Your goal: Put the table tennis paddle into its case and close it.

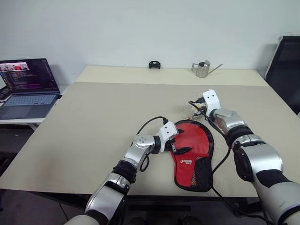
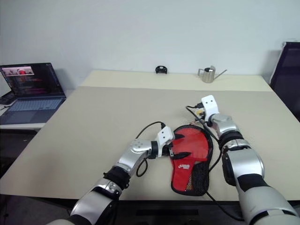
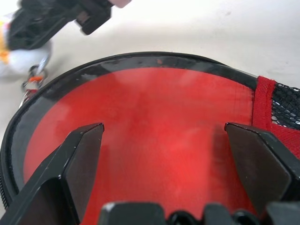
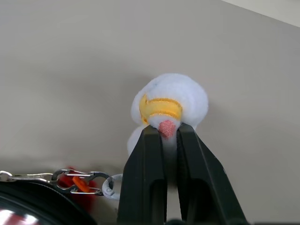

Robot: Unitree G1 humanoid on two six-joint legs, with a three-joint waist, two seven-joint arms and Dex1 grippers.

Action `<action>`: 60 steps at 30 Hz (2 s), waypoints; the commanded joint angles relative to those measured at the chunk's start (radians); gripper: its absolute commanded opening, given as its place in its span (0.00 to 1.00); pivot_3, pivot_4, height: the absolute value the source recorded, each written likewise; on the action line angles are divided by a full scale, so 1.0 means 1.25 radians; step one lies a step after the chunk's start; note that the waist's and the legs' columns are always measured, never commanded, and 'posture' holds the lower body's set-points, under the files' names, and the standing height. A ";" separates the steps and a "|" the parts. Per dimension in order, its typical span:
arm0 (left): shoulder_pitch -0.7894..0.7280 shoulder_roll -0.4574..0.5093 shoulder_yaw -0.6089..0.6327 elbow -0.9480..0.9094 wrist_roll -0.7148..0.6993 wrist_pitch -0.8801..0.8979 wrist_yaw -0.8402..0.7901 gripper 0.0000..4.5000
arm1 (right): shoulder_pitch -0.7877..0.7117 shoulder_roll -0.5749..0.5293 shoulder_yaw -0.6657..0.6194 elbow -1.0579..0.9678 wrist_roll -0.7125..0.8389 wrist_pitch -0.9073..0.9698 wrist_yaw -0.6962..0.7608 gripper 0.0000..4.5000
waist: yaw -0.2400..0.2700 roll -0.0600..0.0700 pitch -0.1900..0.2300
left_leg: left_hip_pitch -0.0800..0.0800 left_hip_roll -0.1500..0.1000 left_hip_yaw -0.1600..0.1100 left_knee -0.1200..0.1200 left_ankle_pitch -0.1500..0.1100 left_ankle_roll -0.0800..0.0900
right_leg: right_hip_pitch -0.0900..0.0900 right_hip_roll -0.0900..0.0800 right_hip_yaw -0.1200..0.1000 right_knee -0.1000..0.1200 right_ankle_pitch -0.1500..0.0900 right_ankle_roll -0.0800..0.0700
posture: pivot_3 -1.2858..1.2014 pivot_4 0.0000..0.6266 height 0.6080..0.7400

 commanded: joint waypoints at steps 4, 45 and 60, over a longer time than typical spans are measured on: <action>0.024 0.001 -0.041 0.069 0.047 0.016 -0.022 1.00 | 0.047 -0.109 0.008 -0.087 -0.019 0.001 0.036 0.00 | 0.002 0.000 0.000 | 0.000 0.000 0.000 0.000 0.000 0.000 | 0.000 0.000 0.000 0.000 0.000 0.000 | 0.52 0.24 1.00; -0.024 -0.034 -0.037 0.123 0.047 -0.002 -0.031 1.00 | 0.987 -0.634 -0.080 -1.397 0.288 0.529 0.534 0.00 | 0.024 0.004 -0.003 | -0.001 -0.002 -0.010 0.000 -0.001 0.002 | 0.007 0.001 -0.010 -0.010 -0.002 0.004 | 0.52 0.24 1.00; -0.025 -0.041 -0.041 0.122 0.046 -0.002 -0.024 1.00 | 1.092 -0.677 -0.085 -1.516 0.380 0.488 0.621 0.00 | 0.025 0.005 -0.003 | -0.001 -0.003 -0.016 0.000 -0.003 0.002 | 0.013 -0.001 -0.016 -0.016 -0.002 0.004 | 0.52 0.24 1.00</action>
